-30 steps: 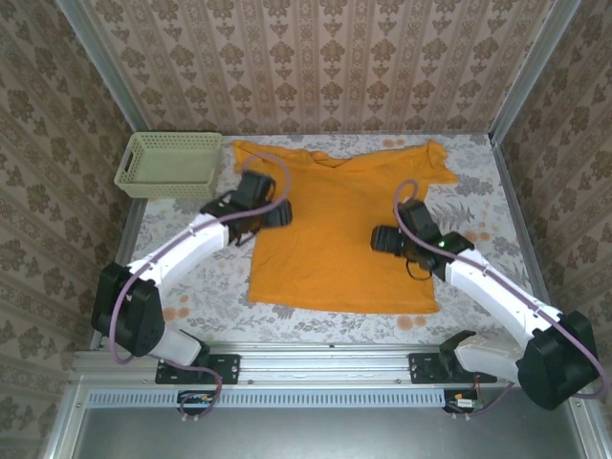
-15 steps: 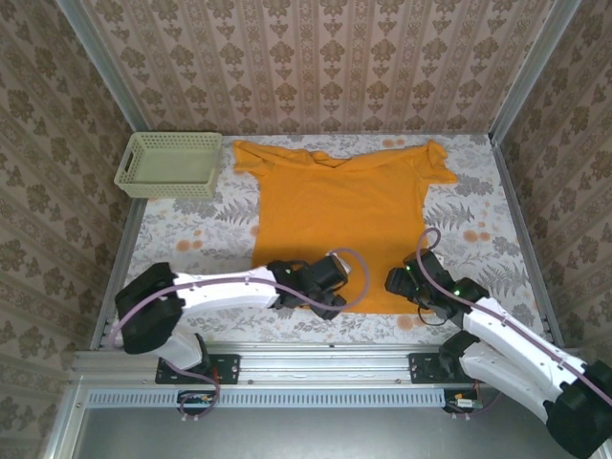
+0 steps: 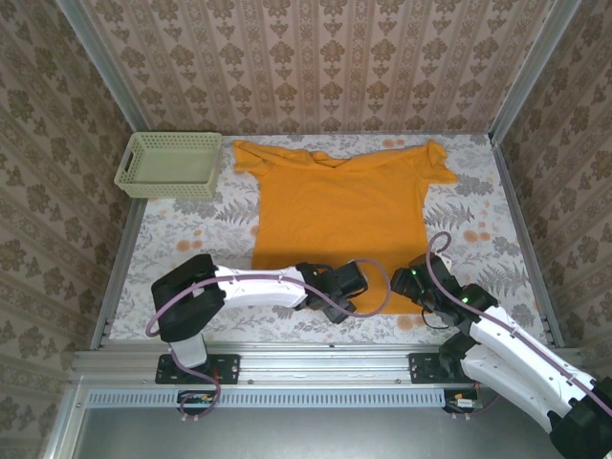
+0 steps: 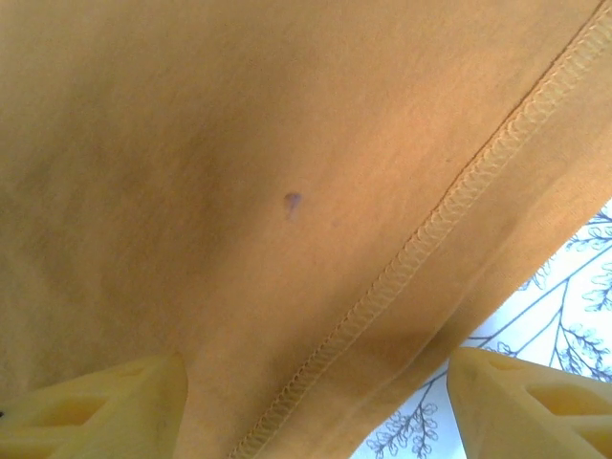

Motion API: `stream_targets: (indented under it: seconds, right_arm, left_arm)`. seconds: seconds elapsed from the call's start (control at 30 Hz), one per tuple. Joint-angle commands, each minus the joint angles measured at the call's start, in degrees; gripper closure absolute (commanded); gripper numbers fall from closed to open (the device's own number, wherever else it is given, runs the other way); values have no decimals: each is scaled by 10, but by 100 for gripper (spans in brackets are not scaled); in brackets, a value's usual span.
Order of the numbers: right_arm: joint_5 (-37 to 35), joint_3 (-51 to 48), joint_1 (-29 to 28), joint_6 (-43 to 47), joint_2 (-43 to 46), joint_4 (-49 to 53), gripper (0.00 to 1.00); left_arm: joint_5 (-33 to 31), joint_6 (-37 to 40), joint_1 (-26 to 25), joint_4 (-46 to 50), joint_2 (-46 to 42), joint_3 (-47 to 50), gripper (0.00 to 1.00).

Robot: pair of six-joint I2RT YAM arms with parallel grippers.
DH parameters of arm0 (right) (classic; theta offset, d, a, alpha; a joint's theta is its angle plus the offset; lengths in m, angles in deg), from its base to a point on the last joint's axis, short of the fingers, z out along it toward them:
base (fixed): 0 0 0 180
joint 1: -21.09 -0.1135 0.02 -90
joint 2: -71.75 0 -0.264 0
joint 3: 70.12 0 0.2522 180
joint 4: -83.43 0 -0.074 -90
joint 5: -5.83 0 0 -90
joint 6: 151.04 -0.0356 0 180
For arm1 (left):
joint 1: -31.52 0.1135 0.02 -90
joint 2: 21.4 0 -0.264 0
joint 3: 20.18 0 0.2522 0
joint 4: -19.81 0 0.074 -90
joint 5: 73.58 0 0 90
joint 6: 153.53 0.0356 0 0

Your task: Fold the inside-out t-shirt

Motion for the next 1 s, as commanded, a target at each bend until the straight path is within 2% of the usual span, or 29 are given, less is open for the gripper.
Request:
stream_targets:
  seconds: [0.0,0.17,0.33,0.7,0.97]
  right_arm:
    - [-20,-6,2,-6,7,16,19]
    - [-21,-8,4,-5,7,16,19]
    - [-21,-12,5,-4,8,16,19]
    - [-16,-19,5,-5,10,13,19]
    - [-14,-22,6,-4,12,10,19]
  left_arm:
    - [-15,15,-2,26,15,-14,28]
    - [-2,16,-2,25,19,-18,28]
    - [-20,13,-1,23,24,-18,30]
    - [-60,0,-1,29,25,-30,45]
    - [-37,8,-3,24,40,-33,63]
